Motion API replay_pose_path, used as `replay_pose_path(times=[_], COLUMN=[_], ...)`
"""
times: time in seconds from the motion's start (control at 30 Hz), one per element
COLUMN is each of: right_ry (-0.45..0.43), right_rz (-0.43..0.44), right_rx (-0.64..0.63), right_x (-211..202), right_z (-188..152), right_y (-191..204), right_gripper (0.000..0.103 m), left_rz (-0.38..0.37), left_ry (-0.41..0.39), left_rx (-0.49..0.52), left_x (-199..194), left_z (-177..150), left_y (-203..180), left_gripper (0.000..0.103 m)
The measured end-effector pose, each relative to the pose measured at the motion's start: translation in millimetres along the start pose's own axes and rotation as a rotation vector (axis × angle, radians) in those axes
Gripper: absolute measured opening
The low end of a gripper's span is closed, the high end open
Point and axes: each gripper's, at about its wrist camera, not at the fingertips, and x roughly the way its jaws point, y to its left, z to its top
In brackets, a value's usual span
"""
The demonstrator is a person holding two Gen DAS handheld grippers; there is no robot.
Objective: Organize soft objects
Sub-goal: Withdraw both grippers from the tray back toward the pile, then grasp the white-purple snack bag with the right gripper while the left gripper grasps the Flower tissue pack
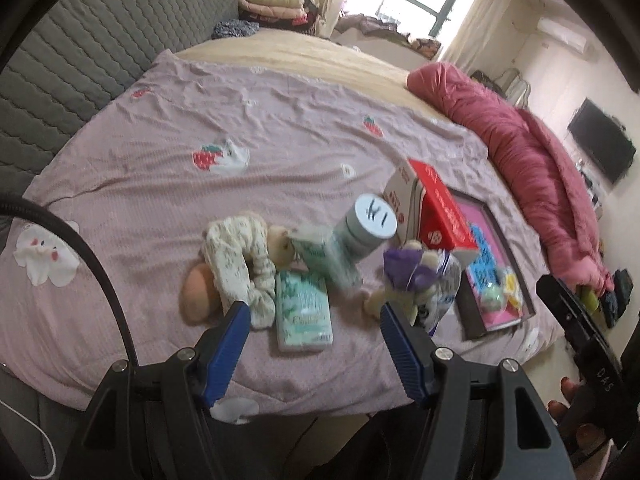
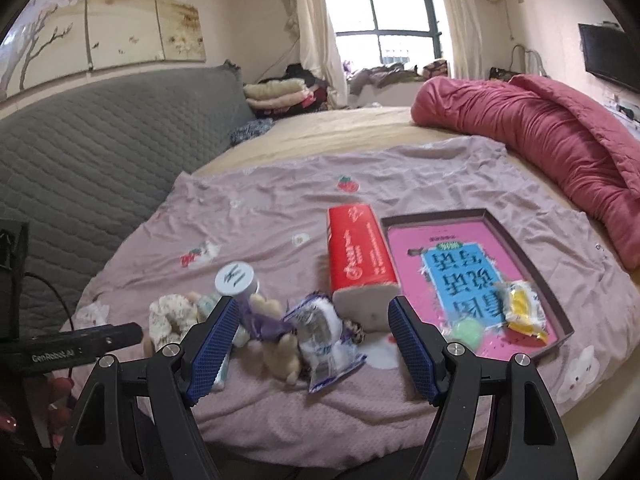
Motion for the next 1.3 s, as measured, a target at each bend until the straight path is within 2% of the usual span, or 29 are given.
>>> replay_pose_path(times=[0.43,0.8,1.07,1.3], right_ry=[0.132,0.251,0.272,0.281], right_rz=[-0.013,-0.043,-0.04,-0.032], right_rx=[-0.017,-0.014,-0.016,0.016], right_x=[30,77,103,114], right_z=[-24,-45,-49,-50], right_y=[-4,-19,-22,-32], right_gripper=[0.078,0.078,0.078,0.078], left_rz=[0.075,0.058,0.028,0.063], left_ry=[0.098,0.166,0.191,0.206], left_rx=[0.059,0.058,0.018,0.017], left_x=[33,64,81,100], left_z=[-21,-35,-35,-28], left_y=[-17,-19,-8,-8], left_gripper=[0.067,0.067,0.067,0.067])
